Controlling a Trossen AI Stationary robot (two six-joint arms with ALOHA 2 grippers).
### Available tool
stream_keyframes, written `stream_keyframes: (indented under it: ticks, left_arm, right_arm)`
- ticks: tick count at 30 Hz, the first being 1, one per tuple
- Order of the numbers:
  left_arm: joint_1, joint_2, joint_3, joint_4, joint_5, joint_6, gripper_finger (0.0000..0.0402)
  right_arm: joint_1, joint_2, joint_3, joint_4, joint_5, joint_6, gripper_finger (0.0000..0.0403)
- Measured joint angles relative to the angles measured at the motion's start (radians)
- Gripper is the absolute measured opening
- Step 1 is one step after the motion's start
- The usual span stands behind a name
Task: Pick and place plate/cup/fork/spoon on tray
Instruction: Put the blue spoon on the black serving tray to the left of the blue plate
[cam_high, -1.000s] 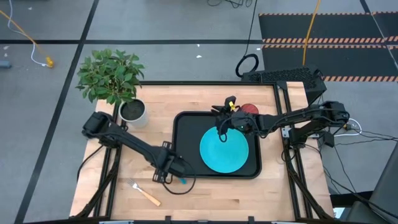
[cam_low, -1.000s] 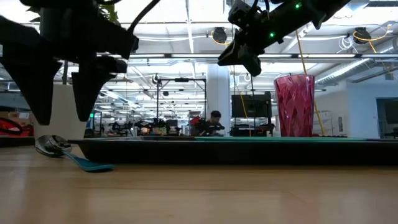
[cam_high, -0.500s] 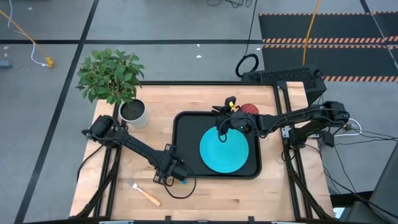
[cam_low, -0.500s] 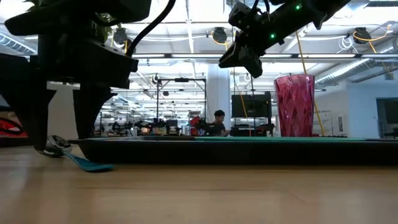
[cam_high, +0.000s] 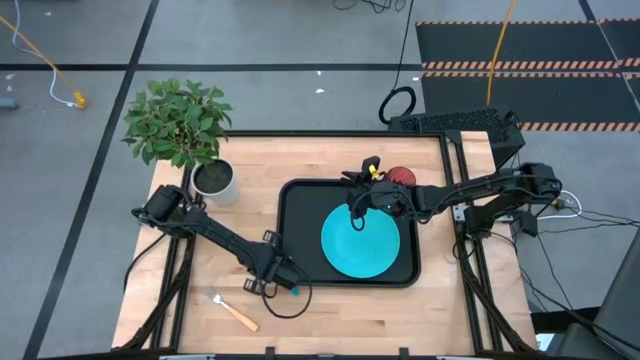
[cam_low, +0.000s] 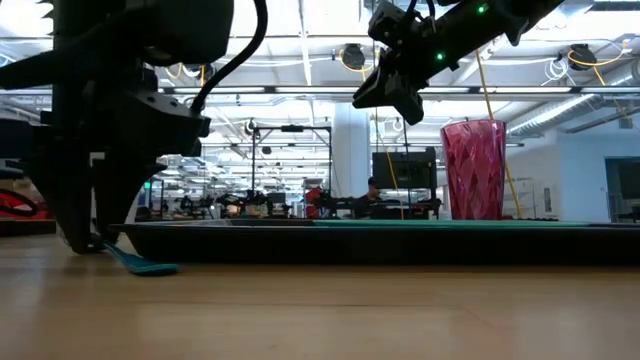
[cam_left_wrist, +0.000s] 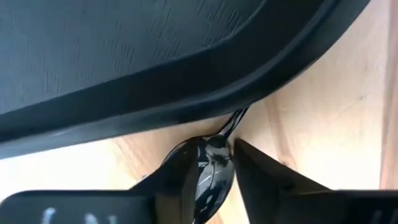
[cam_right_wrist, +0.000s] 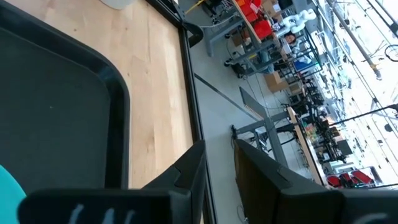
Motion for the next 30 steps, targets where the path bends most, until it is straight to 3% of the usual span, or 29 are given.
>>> stream_keyframes:
  ticks: [5, 30]
  left_arm:
    - [0.000, 0.000, 0.001, 0.029, 0.000, 0.028, 0.0078]
    - [-0.056, -0.015, -0.018, -0.025, 0.082, -0.055, 0.0076]
  right_arm:
    - [0.000, 0.000, 0.000, 0.001, -0.001, 0.000, 0.0077]
    - [0.000, 0.000, 0.000, -0.031, -0.002, 0.032, 0.0077]
